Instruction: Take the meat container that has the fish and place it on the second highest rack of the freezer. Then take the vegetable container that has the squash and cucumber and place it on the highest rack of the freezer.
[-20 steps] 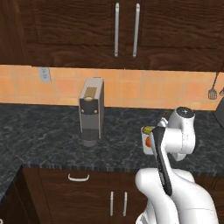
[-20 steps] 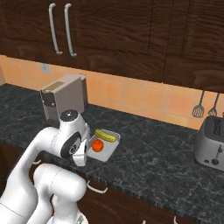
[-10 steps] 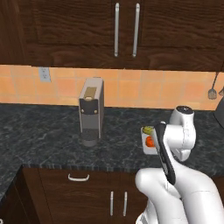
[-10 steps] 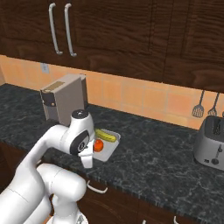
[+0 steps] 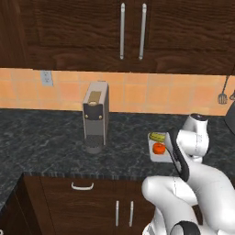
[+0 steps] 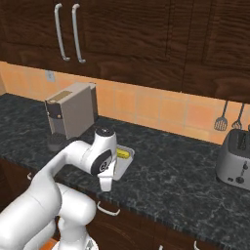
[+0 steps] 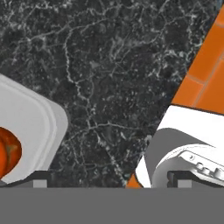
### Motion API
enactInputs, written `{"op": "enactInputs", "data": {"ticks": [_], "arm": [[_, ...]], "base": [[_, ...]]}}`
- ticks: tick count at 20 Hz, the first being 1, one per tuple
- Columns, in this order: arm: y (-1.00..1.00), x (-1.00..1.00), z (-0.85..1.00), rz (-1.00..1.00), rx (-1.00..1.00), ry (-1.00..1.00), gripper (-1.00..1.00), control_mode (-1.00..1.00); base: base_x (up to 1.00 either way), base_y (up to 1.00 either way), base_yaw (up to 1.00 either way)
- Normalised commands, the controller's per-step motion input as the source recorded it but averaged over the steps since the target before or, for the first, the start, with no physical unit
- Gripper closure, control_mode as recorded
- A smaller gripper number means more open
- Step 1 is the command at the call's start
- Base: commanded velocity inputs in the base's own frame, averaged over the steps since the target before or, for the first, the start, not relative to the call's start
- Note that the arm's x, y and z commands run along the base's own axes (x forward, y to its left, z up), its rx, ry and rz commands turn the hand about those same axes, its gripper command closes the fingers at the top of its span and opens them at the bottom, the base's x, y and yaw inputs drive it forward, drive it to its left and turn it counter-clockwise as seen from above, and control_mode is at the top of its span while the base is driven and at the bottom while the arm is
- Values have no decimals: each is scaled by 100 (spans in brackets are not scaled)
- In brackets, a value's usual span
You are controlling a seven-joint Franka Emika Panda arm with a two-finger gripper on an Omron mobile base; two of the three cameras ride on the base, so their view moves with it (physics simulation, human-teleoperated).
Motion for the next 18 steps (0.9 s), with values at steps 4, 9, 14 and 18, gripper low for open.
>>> {"op": "enactInputs", "data": {"ticks": [4,9,14,18], "arm": [[1,21,-23,-1,0,6,-100,-100],[0,33,-16,0,0,0,-100,-100],[0,36,-10,-1,0,0,-100,-100],[0,39,-24,0,0,0,-100,-100]], "base": [[0,0,0],[0,0,0],[0,0,0],[0,0,0]]}}
